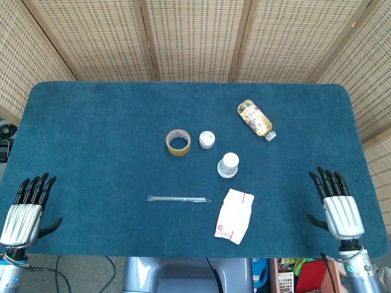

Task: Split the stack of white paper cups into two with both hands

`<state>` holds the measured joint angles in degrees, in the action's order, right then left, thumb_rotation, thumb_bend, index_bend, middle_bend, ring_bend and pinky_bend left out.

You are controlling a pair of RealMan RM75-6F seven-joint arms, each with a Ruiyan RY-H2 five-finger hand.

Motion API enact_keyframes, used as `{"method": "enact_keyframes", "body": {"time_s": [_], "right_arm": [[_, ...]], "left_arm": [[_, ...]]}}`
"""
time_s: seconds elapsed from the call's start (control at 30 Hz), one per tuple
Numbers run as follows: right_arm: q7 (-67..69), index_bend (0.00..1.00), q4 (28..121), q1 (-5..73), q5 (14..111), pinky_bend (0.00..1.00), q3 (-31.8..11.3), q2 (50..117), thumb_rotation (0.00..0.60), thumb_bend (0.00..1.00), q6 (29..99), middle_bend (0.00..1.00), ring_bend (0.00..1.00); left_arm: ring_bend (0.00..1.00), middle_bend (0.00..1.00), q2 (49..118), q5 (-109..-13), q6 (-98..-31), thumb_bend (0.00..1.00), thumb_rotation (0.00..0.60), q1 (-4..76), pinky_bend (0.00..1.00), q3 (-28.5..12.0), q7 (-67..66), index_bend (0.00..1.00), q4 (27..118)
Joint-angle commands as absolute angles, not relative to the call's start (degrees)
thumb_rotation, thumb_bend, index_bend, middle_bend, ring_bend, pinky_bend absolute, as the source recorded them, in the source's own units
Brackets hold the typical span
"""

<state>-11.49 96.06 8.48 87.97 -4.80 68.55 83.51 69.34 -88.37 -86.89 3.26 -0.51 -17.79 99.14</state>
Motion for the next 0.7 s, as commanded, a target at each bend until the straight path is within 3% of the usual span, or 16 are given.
{"method": "enact_keyframes", "body": {"time_s": [0.03,0.4,0.7], "right_arm": [[-13.75,0.14,98.85,10.86,88.09,0.01,-7.12,68.29,0.6,0.12,82.47,0.0,0.0],[-25.66,0.31,104.41,22.23,78.74,0.2,-13.8,71.62,0.6,0.13,69.92,0.12,0.0],[-34.97,0.33,103.3,30.24,67.38,0.23,-17.4,76.43,0.6,0.13,63.24,0.14,0.0]], "left_arm": [[0.0,0.0,69.44,-88.12,-86.65,0.22,0.6,3.35,0.0,-0.57,-17.83,0.0,99.0],[0.0,0.0,69.72,-87.4,-86.2,0.22,0.6,3.54,0.0,-0.76,-17.77,0.0,98.25],[0.0,0.0,70.03,-85.85,-85.22,0.22,0.6,3.8,0.0,-1.1,-17.4,0.0,97.1]]}}
